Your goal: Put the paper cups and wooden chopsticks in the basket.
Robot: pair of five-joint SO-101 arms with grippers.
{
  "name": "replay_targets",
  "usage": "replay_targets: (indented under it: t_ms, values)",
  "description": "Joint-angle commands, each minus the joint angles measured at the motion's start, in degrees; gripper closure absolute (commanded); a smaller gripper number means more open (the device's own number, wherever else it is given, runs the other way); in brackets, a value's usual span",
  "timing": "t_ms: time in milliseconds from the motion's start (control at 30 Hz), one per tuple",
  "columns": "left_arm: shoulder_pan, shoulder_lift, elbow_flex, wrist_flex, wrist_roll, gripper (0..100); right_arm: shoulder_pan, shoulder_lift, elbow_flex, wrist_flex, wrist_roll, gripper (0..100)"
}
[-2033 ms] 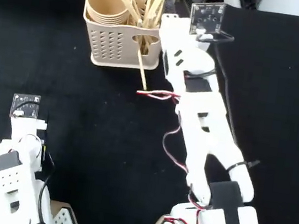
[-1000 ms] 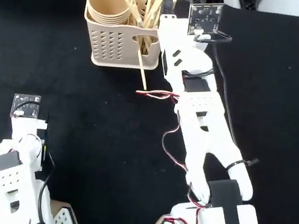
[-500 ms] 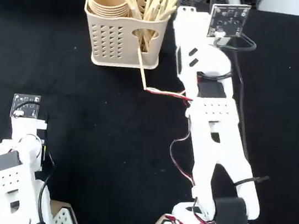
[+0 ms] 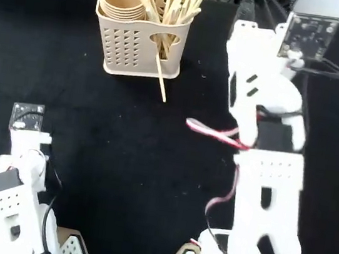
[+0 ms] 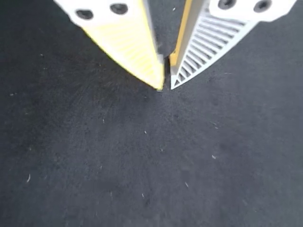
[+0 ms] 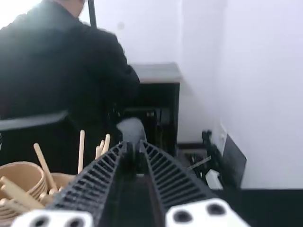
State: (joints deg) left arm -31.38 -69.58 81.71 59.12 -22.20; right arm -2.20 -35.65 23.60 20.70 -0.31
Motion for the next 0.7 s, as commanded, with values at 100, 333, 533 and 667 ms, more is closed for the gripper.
replay_targets:
  t_ms: [100,333,533,667]
  values:
    - [0.7,-0.7,-18.9,14.3,1.7,97,0.3,-8.9,-6.5,23.9,-0.2,97.4]
    - [0.8,-0.7,-23.1,15.5,3.8,97,0.2,-13.8,-3.3,45.6,-0.2,97.4]
    - [5.6,-10.9,-18.9,12.7,4.1,97,0.2,-20.3,12.6,48.9,0.1,97.4]
    - [13.7,-28.9,-11.4,13.6,6.0,97,0.1,-31.8,24.4,47.8,6.0,98.5]
